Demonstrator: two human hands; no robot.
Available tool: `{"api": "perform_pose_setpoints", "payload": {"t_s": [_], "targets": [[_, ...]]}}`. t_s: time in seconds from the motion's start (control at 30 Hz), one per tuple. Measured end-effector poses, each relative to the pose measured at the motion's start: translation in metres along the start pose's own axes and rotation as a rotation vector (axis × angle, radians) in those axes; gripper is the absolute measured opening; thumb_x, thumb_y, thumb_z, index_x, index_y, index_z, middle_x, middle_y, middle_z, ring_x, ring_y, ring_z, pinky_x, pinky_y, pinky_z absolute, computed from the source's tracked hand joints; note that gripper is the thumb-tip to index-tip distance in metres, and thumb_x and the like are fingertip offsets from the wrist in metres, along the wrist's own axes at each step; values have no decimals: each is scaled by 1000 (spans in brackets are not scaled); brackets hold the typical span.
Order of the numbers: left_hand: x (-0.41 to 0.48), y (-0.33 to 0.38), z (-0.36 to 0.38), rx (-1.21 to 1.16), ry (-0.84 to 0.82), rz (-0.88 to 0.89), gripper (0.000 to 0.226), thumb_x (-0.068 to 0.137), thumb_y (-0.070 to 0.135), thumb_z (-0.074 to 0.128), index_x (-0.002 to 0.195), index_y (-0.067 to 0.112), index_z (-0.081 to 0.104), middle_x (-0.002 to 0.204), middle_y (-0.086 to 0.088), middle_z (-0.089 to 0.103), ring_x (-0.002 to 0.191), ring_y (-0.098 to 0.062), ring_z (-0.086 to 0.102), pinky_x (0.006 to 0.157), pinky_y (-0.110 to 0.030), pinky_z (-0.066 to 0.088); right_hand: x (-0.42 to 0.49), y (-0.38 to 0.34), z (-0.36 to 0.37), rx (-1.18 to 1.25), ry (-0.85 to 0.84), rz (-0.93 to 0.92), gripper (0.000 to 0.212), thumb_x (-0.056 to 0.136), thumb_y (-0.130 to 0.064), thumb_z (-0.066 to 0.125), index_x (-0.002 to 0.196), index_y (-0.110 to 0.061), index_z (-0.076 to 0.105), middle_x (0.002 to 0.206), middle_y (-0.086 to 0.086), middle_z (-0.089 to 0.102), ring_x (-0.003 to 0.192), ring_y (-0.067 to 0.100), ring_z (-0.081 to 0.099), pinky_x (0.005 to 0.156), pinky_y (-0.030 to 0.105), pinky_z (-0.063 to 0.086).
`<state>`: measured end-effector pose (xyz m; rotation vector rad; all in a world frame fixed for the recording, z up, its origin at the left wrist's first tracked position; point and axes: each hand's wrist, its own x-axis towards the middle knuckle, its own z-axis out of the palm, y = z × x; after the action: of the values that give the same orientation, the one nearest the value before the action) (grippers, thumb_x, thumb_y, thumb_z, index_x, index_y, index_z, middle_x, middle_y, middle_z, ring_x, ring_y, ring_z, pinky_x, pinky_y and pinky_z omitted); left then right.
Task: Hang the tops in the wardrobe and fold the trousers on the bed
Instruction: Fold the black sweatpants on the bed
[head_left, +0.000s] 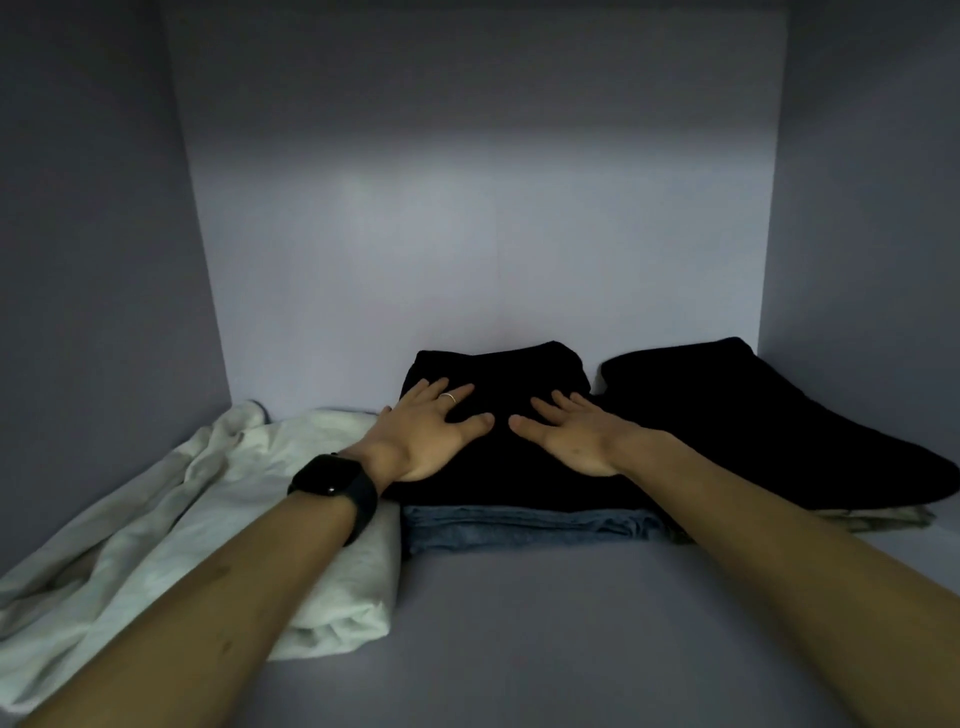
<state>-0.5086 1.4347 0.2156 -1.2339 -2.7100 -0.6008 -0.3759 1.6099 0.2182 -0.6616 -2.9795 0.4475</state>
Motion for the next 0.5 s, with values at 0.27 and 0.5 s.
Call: {"api": "perform_pose_setpoints", "payload": {"t_s": [0.27,0.5], "targets": [[-14,10,3,96,70,-33,65,98,68,29,158,42,22,168,12,10,154,-10,2,124,-52,6,-5,-9,6,-142,126,79,77,95,-77,14,160,-36,19,168,0,15,154,22,14,120,47,21],[-79,30,-4,343,215,17,55,104,54,20,157,40,23,167,5,17,155,-18,8,124,-50,6,-68,-22,2,-308,285,-54,56,107,-50,21,160,-38,13,169,3,9,154,27,11,122,46,22]]}}
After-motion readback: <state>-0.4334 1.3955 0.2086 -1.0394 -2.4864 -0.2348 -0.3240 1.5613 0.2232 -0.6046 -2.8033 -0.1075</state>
